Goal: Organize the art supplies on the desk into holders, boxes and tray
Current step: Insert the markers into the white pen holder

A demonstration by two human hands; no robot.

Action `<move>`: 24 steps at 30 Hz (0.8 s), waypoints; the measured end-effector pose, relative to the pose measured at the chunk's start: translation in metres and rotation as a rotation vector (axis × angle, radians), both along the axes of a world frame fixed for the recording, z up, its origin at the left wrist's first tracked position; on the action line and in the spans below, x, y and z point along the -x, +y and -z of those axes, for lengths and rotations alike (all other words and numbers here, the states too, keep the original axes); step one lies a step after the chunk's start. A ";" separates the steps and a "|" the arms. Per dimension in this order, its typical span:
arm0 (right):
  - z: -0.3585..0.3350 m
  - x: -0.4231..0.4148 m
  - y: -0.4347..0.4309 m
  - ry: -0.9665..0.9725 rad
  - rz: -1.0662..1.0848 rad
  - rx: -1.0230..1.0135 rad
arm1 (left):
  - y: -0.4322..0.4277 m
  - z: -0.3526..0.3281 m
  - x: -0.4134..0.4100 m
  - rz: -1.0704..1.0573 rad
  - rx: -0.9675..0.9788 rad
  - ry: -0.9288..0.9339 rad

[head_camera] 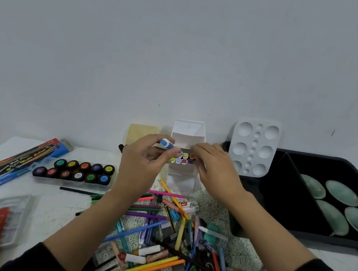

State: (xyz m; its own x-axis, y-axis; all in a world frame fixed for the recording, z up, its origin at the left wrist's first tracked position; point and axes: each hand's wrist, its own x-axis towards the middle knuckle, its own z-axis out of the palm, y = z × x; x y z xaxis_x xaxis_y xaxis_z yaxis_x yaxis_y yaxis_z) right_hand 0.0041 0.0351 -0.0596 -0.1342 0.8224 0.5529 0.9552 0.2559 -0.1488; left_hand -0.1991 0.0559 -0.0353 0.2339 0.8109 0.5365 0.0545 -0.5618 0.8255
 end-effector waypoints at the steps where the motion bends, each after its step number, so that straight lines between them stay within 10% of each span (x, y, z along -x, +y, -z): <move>1: 0.000 -0.001 0.000 0.005 -0.020 0.006 | 0.001 0.002 0.000 -0.015 -0.014 0.012; 24: -0.009 -0.004 0.002 0.109 -0.060 0.109 | 0.042 0.024 -0.026 -0.226 -0.353 0.402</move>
State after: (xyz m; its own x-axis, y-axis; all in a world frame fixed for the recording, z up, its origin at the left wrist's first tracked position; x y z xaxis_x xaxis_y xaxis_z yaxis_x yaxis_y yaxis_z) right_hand 0.0079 0.0373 -0.0503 -0.1285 0.8708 0.4746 0.9154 0.2883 -0.2811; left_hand -0.1728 0.0976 -0.0594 0.3172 0.6525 0.6882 0.4758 -0.7372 0.4797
